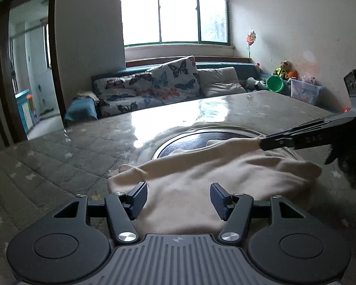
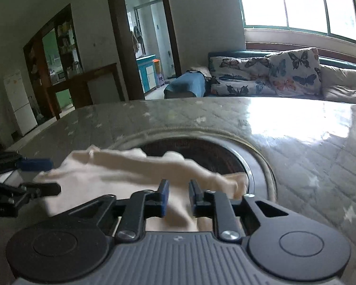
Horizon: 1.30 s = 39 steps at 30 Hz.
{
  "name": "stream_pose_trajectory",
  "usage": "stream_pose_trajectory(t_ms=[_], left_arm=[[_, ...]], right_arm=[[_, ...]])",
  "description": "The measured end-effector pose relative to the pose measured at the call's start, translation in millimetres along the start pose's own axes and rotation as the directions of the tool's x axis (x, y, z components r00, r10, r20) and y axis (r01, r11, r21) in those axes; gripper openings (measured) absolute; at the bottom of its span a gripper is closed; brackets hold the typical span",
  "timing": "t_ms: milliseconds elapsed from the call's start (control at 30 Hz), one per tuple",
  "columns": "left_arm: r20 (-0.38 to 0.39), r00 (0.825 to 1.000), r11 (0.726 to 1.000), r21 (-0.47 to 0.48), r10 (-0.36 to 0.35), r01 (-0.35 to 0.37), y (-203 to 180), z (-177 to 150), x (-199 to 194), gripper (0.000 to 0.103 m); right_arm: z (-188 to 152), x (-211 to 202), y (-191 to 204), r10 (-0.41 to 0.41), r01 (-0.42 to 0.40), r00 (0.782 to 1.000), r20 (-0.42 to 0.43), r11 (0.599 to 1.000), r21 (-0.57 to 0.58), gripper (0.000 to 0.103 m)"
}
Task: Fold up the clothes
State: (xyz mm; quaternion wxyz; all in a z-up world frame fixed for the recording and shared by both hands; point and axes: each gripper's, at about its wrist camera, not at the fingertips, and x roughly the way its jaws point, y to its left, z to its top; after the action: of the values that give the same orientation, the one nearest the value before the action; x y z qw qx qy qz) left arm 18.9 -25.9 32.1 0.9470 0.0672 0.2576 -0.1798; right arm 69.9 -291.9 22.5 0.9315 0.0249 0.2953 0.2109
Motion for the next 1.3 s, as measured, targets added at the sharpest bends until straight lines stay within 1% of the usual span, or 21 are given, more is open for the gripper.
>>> stream_pose_trajectory(t_ms=[33, 67, 133, 200, 233, 267, 333, 433, 600, 700, 767, 867, 900, 933, 1000, 1033, 1067, 1133, 1167, 1233, 1300], left_arm=[[-0.011, 1.0, 1.0, -0.011, -0.004, 0.004, 2.5, 0.0, 4.6, 0.066], [-0.031, 1.0, 1.0, -0.02, 0.004, -0.005, 5.1, -1.5, 9.6, 0.067], [-0.063, 0.998, 0.999, -0.034, 0.013, -0.016, 10.8, -6.1, 16.3, 0.067], [-0.054, 0.999, 0.999, -0.042, 0.004, -0.006, 13.0, -6.9, 12.6, 0.068], [-0.048, 0.999, 0.999, -0.044, 0.005, -0.007, 12.7, -5.8, 9.7, 0.072], [-0.041, 0.999, 0.999, -0.046, 0.006, -0.008, 12.4, -4.8, 6.7, 0.075], [-0.024, 0.999, 0.998, -0.052, 0.025, -0.026, 12.7, -4.1, 0.0, 0.086], [-0.017, 0.999, 0.995, -0.081, 0.05, -0.051, 14.8, -4.8, -7.3, 0.086], [-0.04, 0.995, 0.981, -0.165, 0.093, -0.099, 23.4, -8.4, -13.6, 0.087], [-0.05, 0.992, 0.964, -0.233, 0.117, -0.126, 32.2, -10.9, -16.3, 0.092], [-0.072, 0.994, 0.956, -0.277, 0.084, -0.1, 35.5, -11.4, -14.0, 0.092], [-0.091, 0.993, 0.959, -0.265, 0.075, -0.097, 32.6, -10.9, -7.9, 0.09], [-0.101, 0.992, 0.96, -0.265, 0.07, -0.095, 32.1, -11.0, -5.0, 0.089], [-0.116, 0.991, 0.958, -0.272, 0.061, -0.091, 32.2, -11.1, -2.1, 0.083], [-0.135, 0.99, 0.952, -0.297, 0.035, -0.074, 33.3, -12.9, 2.5, 0.077], [-0.138, 0.99, 0.95, -0.303, 0.034, -0.075, 33.4, -13.4, 3.7, 0.073], [-0.137, 0.99, 0.95, -0.301, 0.04, -0.08, 33.0, -13.1, 3.8, 0.07], [-0.131, 0.99, 0.95, -0.3, 0.046, -0.084, 32.4, -11.2, 2.6, 0.053], [-0.129, 0.991, 0.949, -0.303, 0.048, -0.086, 32.4, -9.4, 1.2, 0.047], [-0.123, 0.992, 0.947, -0.311, 0.043, -0.079, 32.1, -4.6, -1.9, 0.027], [-0.112, 0.993, 0.947, -0.315, 0.031, -0.065, 29.8, 1.6, -5.3, 0.023]], right_arm=[[1.9, 5.6, -1.1, -0.002, 0.002, 1.0, -0.003, 1.0, 0.002, 0.033], [2.1, 12.9, -2.9, -0.016, 0.016, 1.0, -0.017, 1.0, 0.003, 0.036], [0.9, 24.9, -7.3, -0.043, 0.043, 0.998, -0.05, 0.999, 0.008, 0.036], [-1.7, 26.9, -11.3, -0.045, 0.046, 0.997, -0.059, 0.999, 0.025, 0.037], [-1.3, 23.7, -12.4, -0.041, 0.043, 0.998, -0.053, 0.998, 0.034, 0.042], [-1.0, 20.0, -13.6, -0.038, 0.04, 0.998, -0.044, 0.998, 0.043, 0.05], [-0.7, 9.1, -16.4, -0.033, 0.034, 0.999, -0.014, 0.998, 0.06, 0.058], [-2.9, -1.1, -23.4, -0.058, 0.058, 0.998, 0.002, 0.996, 0.069, 0.064], [-14.2, -6.4, -37.8, -0.089, 0.091, 0.996, -0.026, 0.99, 0.112, 0.065], [-22.1, -4.2, -43.1, -0.075, 0.08, 0.996, -0.043, 0.987, 0.14, 0.065], [-24.6, -2.4, -42.7, -0.067, 0.073, 0.997, -0.049, 0.987, 0.142, 0.064], [-25.5, 0.7, -38.0, -0.055, 0.062, 0.997, -0.054, 0.99, 0.13, 0.063], [-25.7, 1.6, -36.5, -0.053, 0.059, 0.997, -0.055, 0.99, 0.126, 0.062], [-25.3, 1.9, -35.6, -0.058, 0.065, 0.997, -0.056, 0.991, 0.12, 0.061], [-24.6, 2.4, -34.8, -0.06, 0.067, 0.997, -0.058, 0.991, 0.115, 0.047], [-24.2, 2.7, -34.8, -0.057, 0.063, 0.997, -0.059, 0.991, 0.117, 0.033], [-23.5, 3.0, -35.2, -0.046, 0.054, 0.997, -0.064, 0.99, 0.129, 0.028], [-22.8, 2.2, -34.0, -0.038, 0.046, 0.997, -0.062, 0.99, 0.132, 0.017], [-22.0, 0.6, -31.9, -0.042, 0.048, 0.998, -0.051, 0.991, 0.125, 0.012], [-20.0, -5.6, -29.8, -0.048, 0.051, 0.999, -0.025, 0.991, 0.125, 0.01], [-18.1, -14.4, -30.6, -0.047, 0.046, 0.999, 0.003, 0.989, 0.142, 0.01]])
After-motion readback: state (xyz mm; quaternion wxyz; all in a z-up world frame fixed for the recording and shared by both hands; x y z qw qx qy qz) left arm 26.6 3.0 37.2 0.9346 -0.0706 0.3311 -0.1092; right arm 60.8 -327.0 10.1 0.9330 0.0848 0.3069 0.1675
